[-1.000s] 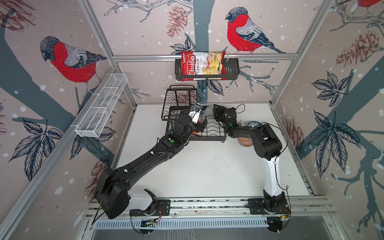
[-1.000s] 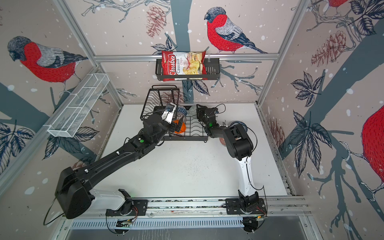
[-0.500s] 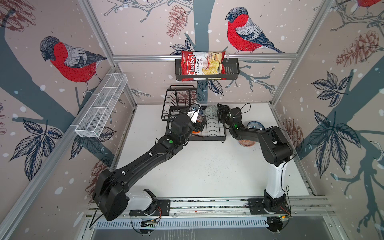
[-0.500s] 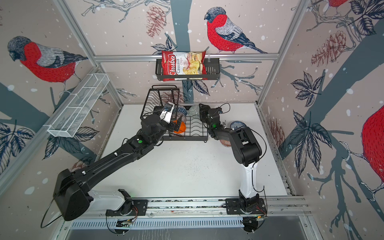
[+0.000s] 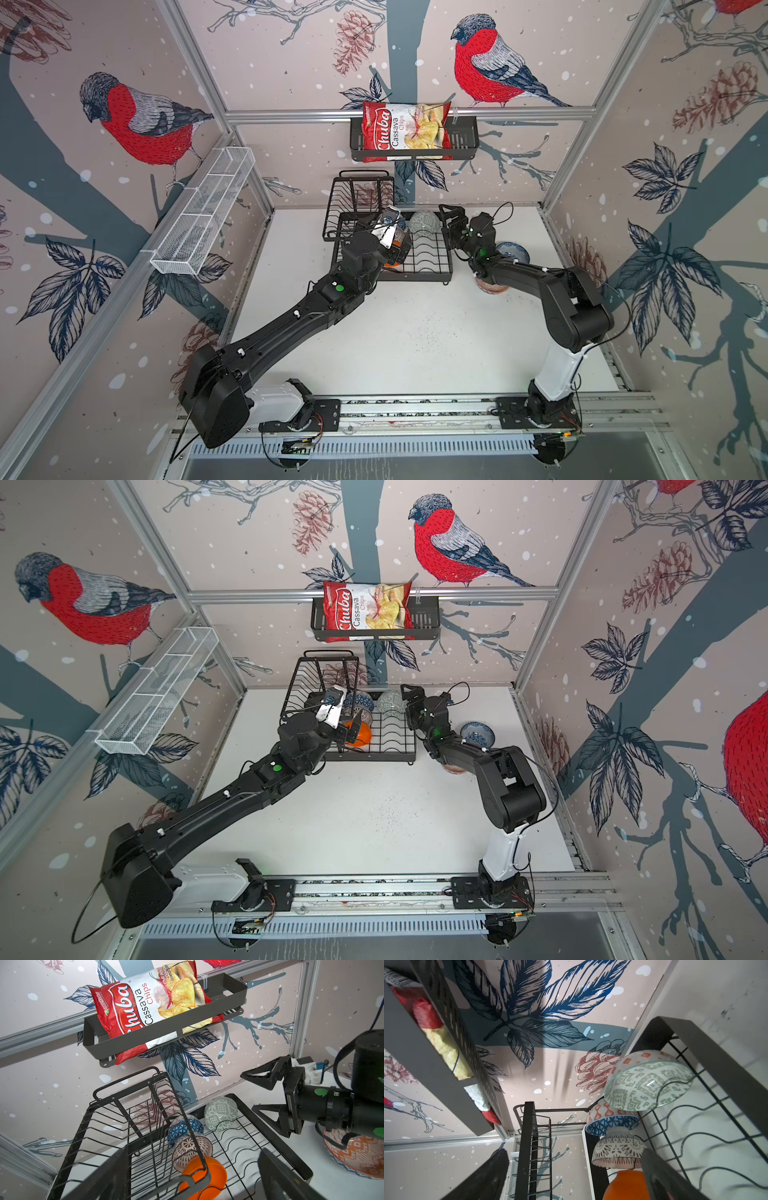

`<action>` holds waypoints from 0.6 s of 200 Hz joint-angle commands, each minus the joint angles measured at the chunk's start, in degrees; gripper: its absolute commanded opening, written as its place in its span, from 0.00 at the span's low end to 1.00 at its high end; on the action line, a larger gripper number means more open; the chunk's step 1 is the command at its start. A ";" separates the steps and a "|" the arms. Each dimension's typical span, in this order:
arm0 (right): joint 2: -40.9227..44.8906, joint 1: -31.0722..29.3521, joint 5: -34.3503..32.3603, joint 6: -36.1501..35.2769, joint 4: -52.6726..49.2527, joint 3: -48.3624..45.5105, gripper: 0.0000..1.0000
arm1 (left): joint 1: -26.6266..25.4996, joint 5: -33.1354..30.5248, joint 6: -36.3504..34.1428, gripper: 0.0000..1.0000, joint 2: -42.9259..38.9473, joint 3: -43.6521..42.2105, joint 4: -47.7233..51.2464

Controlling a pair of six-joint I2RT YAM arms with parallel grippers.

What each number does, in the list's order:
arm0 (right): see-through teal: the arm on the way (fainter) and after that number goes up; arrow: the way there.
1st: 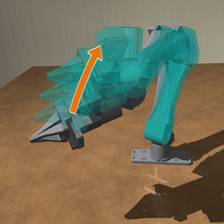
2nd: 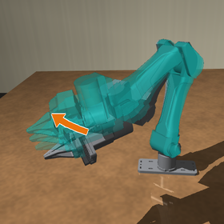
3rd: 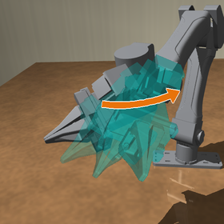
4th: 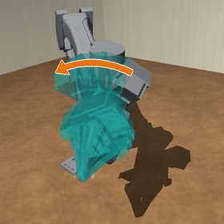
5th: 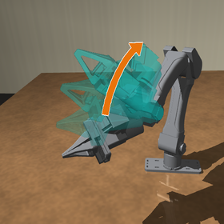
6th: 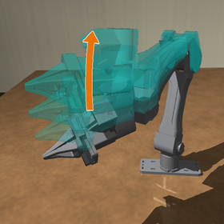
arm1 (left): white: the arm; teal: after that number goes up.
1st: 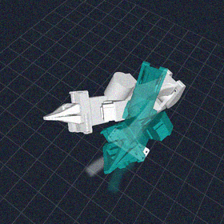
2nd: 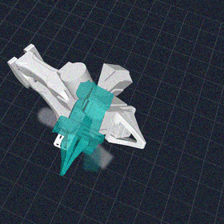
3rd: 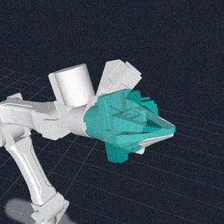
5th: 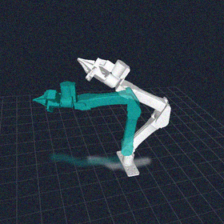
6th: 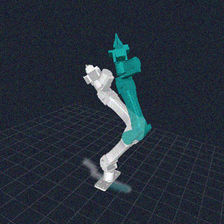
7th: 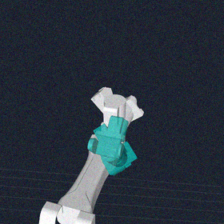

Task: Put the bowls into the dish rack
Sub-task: 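Draw the right gripper back toward the blue-floral bowl while left gripper moves toward the table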

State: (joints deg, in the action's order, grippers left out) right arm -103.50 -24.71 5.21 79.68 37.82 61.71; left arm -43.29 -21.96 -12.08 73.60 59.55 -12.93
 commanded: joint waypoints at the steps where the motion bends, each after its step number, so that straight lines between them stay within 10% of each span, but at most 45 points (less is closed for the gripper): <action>1: 3.11 0.19 1.10 -5.65 -4.96 0.07 1.00 | -1.82 -4.29 -2.25 0.98 0.60 1.87 -1.48; 120: 22.92 7.30 -2.79 -33.78 -39.31 -1.21 1.00 | -10.52 -10.65 5.42 0.98 8.16 8.17 5.12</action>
State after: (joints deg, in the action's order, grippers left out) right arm -85.06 -19.38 4.78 52.97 4.64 63.40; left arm -52.60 -30.94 -6.85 79.99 65.14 -8.29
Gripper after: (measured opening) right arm 0.997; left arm 0.977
